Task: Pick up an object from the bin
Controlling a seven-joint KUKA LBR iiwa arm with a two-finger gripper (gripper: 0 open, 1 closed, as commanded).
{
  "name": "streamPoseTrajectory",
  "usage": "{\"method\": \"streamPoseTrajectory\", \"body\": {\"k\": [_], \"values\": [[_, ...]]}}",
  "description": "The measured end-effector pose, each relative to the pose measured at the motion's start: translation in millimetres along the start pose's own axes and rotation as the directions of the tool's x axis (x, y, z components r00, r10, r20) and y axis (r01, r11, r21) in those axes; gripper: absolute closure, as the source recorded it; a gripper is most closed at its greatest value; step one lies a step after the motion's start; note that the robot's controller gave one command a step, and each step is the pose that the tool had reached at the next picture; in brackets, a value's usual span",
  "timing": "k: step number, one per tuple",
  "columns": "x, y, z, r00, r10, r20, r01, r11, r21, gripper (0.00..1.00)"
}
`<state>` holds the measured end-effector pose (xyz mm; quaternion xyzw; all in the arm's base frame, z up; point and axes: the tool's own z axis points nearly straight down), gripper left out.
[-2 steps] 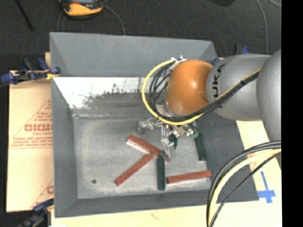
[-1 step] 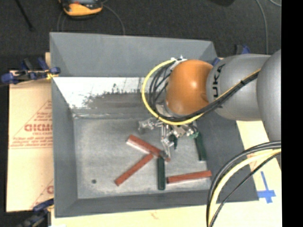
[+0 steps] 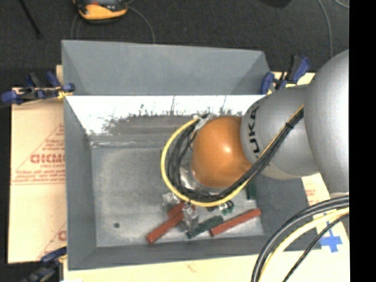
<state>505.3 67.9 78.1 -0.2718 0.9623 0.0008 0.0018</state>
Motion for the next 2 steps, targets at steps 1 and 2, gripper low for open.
{"method": "streamPoseTrajectory", "body": {"k": [1,2], "values": [[0.0,0.0,0.0,1.0,-0.001,0.0,0.001,1.0,0.0,1.0],[0.0,14.6,-162.5,0.997,-0.081,0.001,0.081,0.997,0.002,1.0]]}}
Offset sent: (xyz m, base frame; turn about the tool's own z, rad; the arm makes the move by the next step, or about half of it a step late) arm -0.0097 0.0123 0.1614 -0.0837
